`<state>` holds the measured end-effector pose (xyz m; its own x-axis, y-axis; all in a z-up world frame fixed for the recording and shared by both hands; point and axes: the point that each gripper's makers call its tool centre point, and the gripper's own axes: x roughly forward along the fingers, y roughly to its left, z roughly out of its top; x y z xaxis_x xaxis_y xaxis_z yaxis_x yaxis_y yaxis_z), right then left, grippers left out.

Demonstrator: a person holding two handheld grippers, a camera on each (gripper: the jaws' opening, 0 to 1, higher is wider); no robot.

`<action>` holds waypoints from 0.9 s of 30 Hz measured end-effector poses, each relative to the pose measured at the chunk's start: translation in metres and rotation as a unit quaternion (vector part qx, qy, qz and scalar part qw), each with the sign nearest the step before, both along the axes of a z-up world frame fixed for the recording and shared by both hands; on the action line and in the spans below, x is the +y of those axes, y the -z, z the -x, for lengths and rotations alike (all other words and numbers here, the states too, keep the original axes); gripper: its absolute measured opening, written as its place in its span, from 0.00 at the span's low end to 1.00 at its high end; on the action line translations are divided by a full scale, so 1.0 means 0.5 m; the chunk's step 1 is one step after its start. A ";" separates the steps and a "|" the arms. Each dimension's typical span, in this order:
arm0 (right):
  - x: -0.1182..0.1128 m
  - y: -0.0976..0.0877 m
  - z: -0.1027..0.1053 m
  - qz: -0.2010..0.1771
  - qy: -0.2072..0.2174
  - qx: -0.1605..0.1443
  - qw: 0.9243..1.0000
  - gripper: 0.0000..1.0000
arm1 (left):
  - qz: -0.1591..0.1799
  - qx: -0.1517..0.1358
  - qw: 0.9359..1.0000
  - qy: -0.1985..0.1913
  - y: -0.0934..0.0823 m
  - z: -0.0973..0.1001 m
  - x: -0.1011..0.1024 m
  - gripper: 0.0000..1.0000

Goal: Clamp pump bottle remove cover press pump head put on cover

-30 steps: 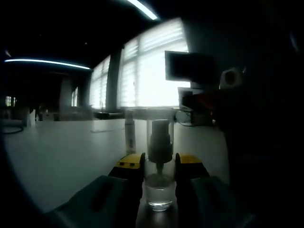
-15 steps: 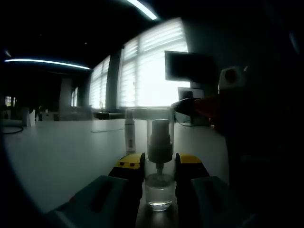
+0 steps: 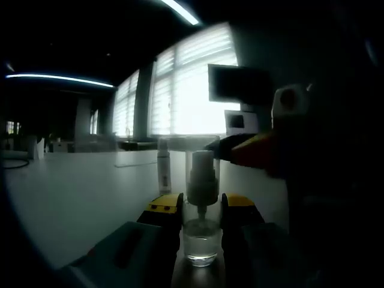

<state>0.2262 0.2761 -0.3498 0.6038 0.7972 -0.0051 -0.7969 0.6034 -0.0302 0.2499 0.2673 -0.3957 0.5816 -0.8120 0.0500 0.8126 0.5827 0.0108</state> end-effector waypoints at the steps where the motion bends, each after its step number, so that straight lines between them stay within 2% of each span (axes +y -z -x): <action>1: 0.002 0.001 -0.001 0.001 0.000 0.000 1.000 0.18 | 0.000 0.000 1.000 0.000 0.000 0.000 0.000 0.16; 7: 0.002 -0.004 -0.006 -0.013 0.001 0.005 1.000 0.17 | 0.000 0.000 1.000 0.000 0.000 0.002 -0.002 0.16; 19: 0.031 0.015 0.000 0.014 0.007 -0.009 1.000 0.16 | -0.001 0.001 1.000 -0.001 0.000 0.002 -0.002 0.16; 27: 0.026 0.020 -0.010 0.014 0.024 -0.003 1.000 0.11 | -0.002 0.000 1.000 -0.001 0.000 0.004 -0.002 0.16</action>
<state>0.2313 0.2892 -0.3599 0.6412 0.7670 -0.0241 -0.7670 0.6396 -0.0520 0.2481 0.2661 -0.3955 0.5834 -0.8108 0.0476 0.8113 0.5845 0.0126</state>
